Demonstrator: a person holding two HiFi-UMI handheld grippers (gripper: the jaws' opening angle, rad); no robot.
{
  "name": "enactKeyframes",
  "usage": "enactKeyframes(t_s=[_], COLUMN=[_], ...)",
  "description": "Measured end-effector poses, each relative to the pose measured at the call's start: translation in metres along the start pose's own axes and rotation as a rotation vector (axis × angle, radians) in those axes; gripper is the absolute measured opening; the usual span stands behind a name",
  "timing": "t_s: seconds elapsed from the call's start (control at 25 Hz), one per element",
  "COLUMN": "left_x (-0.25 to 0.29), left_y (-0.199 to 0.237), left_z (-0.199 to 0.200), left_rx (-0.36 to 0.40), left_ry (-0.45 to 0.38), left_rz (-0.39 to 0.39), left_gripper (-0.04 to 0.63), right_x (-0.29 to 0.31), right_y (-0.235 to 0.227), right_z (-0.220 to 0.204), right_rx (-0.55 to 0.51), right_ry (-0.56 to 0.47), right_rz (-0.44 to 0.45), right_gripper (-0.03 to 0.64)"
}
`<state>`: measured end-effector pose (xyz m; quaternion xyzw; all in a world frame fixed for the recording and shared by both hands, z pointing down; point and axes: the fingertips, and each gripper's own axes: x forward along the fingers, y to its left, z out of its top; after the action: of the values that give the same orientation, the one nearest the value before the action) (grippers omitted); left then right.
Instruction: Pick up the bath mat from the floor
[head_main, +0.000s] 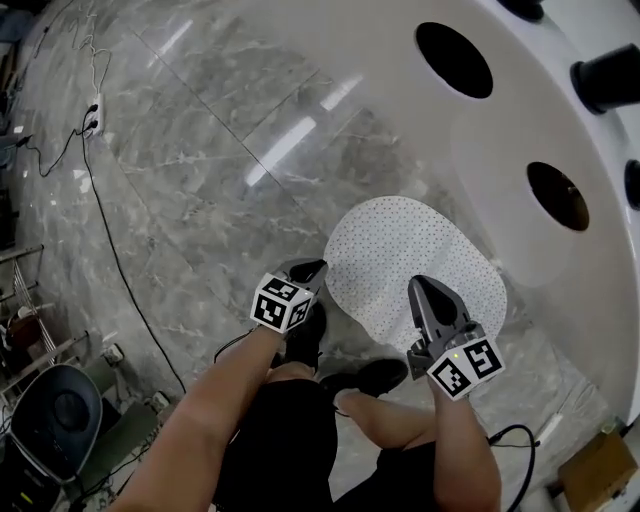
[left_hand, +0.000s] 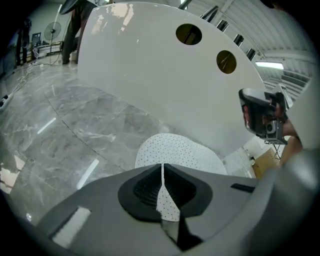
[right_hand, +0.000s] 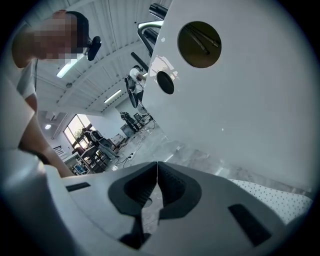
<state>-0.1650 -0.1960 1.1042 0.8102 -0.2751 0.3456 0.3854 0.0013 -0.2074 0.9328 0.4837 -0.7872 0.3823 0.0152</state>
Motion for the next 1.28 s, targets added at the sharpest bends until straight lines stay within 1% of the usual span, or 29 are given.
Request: enactKeyframes(t_s=[0.2,0.32,0.44,0.52,0.64,0.84,1.08,1.28], left_x=[0.029,0.047,0.063,0.074,0.09,0.111,0.125,0.135], left_y=[0.023,0.035,0.043,0.046,0.056,0.07,0.068,0.07], left_z=[-0.021,-0.028,-0.029,-0.029,-0.029,-0.03,-0.03,-0.04], left_rx=[-0.013,-0.006,-0.007,-0.001,0.011,0.014,0.04,0.055], left_ry=[0.028,0.049,0.058,0.065,0.083,0.124,0.159,0.228], left_rz=[0.02,0.039,0.031,0.025,0.04,0.078,0.09,0.105], left_gripper=[0.017,0.058,0.11,0.13,0.141,0.164,0.164,0.163], right_x=[0.006,0.012,0.013,0.011,0.005,-0.005,-0.012,-0.011], right_y=[-0.004,-0.007,-0.013,-0.018,-0.027,-0.044,-0.055,-0.057], right_z=[-0.002,-0.001,0.003,0.002,0.005,0.007,0.01,0.014], right_rx=[0.005,-0.026,-0.023,-0.026,-0.034,0.0,0.009,0.013], right_ry=[0.001,0.014,0.003,0.004,-0.002,-0.028,-0.043,-0.052], right_rz=[0.018,0.038,0.047,0.046,0.028,0.006,-0.008,-0.001], right_gripper=[0.006,0.006,0.006,0.006,0.006,0.006,0.006,0.006])
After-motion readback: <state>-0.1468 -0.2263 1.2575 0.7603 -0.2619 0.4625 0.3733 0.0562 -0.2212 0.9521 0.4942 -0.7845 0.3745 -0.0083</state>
